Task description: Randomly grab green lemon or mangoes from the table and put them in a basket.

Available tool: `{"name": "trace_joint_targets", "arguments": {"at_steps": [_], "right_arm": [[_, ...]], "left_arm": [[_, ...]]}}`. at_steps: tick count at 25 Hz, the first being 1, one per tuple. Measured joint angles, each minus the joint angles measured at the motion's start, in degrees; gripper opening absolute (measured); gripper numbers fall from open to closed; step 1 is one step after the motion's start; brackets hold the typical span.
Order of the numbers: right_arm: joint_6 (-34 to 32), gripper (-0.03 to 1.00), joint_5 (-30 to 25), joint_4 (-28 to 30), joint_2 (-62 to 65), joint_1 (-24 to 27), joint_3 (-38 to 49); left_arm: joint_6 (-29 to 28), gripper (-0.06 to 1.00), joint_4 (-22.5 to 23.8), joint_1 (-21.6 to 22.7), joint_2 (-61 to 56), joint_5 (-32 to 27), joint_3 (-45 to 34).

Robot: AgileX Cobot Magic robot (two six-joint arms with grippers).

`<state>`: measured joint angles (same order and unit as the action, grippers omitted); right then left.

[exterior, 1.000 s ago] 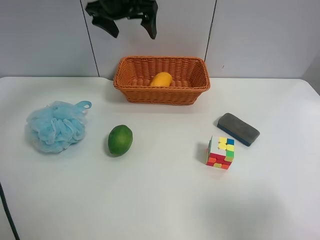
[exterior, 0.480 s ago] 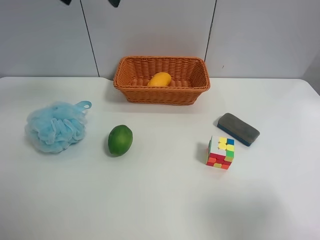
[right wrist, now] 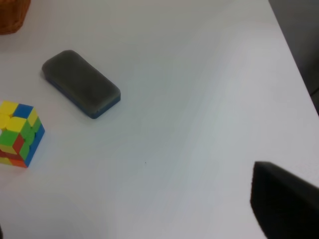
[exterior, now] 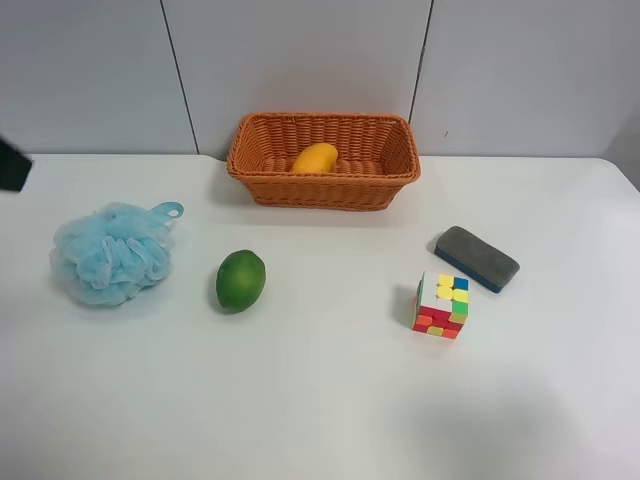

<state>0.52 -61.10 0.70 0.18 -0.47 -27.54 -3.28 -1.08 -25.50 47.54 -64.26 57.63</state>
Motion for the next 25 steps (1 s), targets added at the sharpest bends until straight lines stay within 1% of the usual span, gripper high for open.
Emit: {"name": "trace_joint_targets", "arguments": {"at_steps": [5,6,8,9,11,14,18,22,25], "right_arm": [[0.0,0.99,0.0,0.0,0.0,0.0,0.0],[0.0,0.99,0.0,0.0,0.0,0.0,0.0],[0.0,0.99,0.0,0.0,0.0,0.0,0.0],[0.0,0.99,0.0,0.0,0.0,0.0,0.0],[0.0,0.99,0.0,0.0,0.0,0.0,0.0],[0.0,0.99,0.0,0.0,0.0,0.0,0.0],[0.0,0.99,0.0,0.0,0.0,0.0,0.0],[0.0,0.99,0.0,0.0,0.0,0.0,0.0],[0.0,0.99,0.0,0.0,0.0,0.0,0.0]], "left_arm": [[0.0,0.99,1.1,0.0,-16.7,0.0,-11.4],[0.0,0.99,1.1,0.0,-16.7,0.0,-11.4],[0.0,0.99,2.2,0.4,-22.0,0.0,-14.9],[0.0,0.99,2.6,1.4,-23.9,0.1,-16.6],[0.0,0.99,2.8,4.3,-27.6,0.2,-19.4],[0.0,0.99,2.7,9.8,-32.2,0.9,-23.1],[1.2,0.99,0.6,17.2,-37.4,2.8,-27.5],[4.9,0.99,-2.4,23.0,-41.2,3.2,-28.4],[5.8,0.99,-3.0,26.1,-44.0,3.3,-28.4]]}}
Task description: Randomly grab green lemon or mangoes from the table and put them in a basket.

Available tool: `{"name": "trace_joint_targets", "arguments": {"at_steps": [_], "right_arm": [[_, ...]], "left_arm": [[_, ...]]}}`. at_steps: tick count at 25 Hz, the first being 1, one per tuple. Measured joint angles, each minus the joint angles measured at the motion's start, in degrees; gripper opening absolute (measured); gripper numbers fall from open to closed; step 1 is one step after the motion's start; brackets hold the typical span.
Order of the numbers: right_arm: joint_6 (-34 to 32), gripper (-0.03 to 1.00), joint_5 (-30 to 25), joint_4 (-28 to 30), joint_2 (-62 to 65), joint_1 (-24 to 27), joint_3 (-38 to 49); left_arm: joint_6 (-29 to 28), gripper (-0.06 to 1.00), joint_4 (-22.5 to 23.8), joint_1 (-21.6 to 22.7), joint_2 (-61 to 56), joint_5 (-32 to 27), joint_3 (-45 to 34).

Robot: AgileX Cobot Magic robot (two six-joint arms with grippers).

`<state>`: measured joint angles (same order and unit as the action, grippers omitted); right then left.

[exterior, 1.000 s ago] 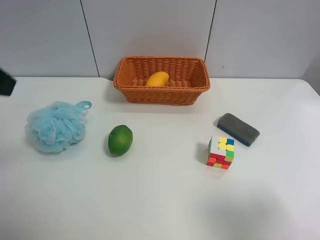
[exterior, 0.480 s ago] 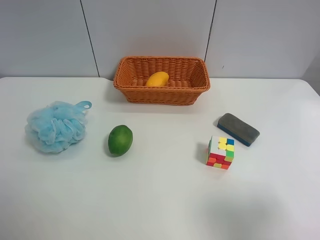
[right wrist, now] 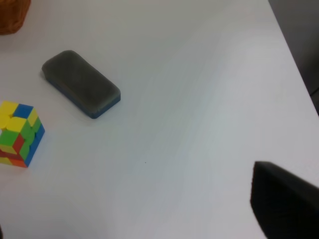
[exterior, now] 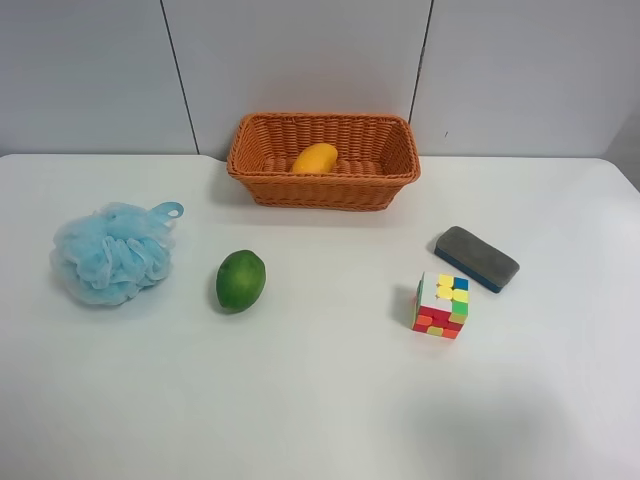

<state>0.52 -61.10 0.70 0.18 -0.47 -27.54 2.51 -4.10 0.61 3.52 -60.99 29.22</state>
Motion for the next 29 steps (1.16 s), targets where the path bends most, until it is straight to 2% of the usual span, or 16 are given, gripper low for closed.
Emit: {"name": "trace_joint_targets", "arguments": {"at_steps": [5,29], "right_arm": [[0.0,0.99,0.0,0.0,0.0,0.0,0.0],[0.0,0.99,0.0,0.0,0.0,0.0,0.0]], "left_arm": [[0.2,0.99,0.0,2.7,-3.7,0.1,0.0],[0.4,0.99,-0.2,2.7,-3.9,0.0,0.0]]}}
